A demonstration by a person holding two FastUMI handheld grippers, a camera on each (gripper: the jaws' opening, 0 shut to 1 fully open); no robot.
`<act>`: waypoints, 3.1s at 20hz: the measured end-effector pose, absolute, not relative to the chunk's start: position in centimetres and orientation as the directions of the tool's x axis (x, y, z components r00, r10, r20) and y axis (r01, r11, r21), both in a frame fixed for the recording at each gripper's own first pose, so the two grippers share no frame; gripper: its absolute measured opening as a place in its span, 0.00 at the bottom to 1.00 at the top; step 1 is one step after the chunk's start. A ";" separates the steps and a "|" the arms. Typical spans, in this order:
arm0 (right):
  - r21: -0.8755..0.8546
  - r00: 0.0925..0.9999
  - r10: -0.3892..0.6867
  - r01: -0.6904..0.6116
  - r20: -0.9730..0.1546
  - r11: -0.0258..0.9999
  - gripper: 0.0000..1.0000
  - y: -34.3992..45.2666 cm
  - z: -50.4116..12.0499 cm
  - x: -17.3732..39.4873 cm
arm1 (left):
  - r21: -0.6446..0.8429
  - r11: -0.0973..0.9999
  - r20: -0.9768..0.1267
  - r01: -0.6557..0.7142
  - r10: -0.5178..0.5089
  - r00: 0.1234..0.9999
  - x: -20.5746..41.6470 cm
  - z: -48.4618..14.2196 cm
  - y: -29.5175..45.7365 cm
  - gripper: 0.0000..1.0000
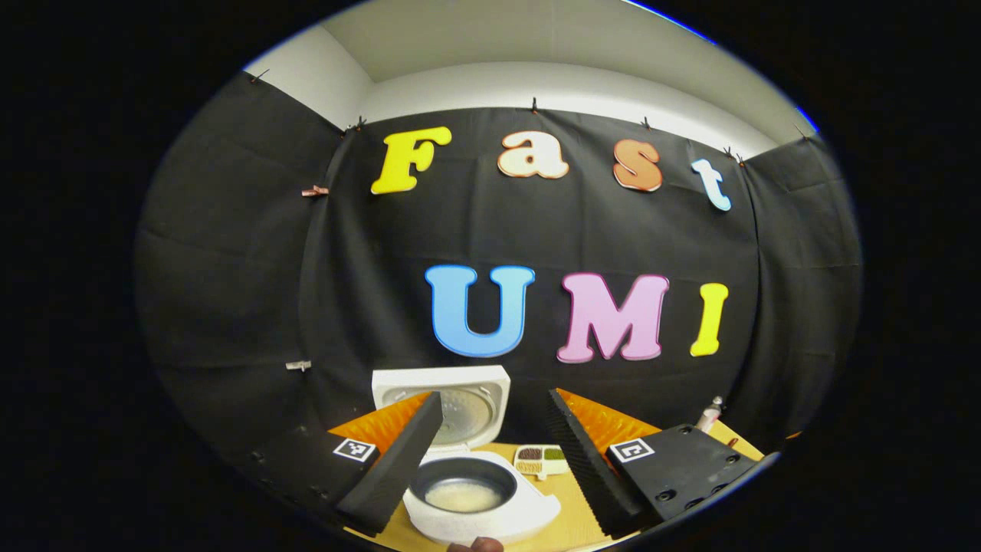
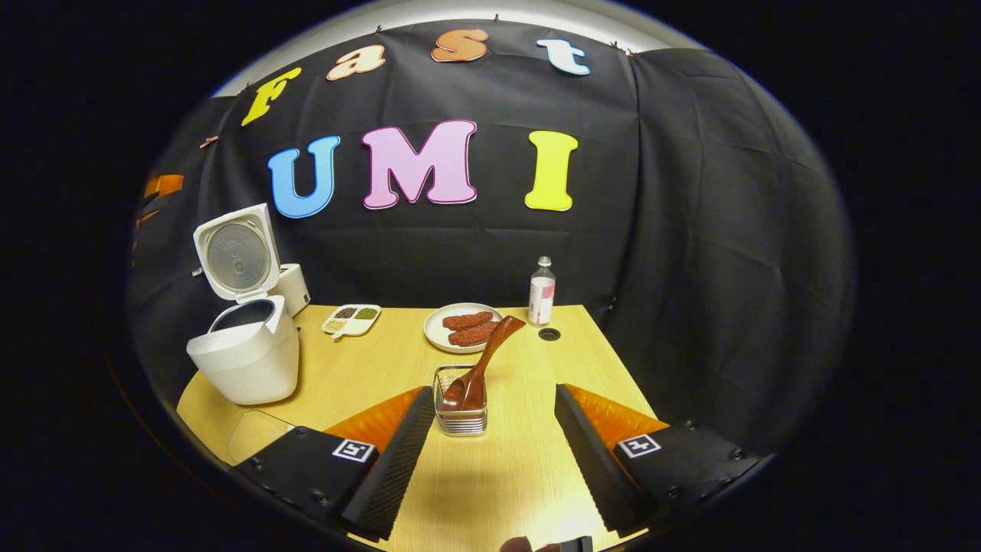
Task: Close the left gripper, press the button to open the rice cooker; take a wooden spoon from the chopstick holder with the right hand, scoop a spoonful of rice and pour it into the rice cooker, then put the wooden spoon back into the chopstick holder.
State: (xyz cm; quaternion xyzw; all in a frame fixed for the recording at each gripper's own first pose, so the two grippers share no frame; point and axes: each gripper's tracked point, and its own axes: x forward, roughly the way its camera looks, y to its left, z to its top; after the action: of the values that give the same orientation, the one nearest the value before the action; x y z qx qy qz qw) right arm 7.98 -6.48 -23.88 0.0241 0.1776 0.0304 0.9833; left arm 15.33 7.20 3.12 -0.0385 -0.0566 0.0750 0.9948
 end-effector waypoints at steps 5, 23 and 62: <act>0.023 0.943 0.056 -0.051 -0.327 0.998 0.98 -5.4 -23.3 4.9 | -0.037 0.982 0.173 -0.185 0.189 0.967 20.8 5.9 12.1 0.95; 0.014 0.930 -0.025 0.032 -0.367 0.999 0.99 -4.3 -23.2 -0.4 | 0.010 0.978 -0.113 -0.209 0.209 0.971 41.5 -4.0 19.0 0.93; -0.014 0.913 0.054 -0.065 -0.404 0.998 0.99 -6.5 -23.6 -2.0 | -0.084 0.951 -0.477 -0.298 0.224 0.850 24.5 -25.1 7.3 0.98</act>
State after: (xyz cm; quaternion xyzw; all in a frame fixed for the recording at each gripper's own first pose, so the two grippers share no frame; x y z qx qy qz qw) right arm -1.96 -6.48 -23.59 -0.0134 0.2060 0.0305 0.9780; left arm 24.50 7.31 -25.14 -0.0776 0.2376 0.1363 0.9586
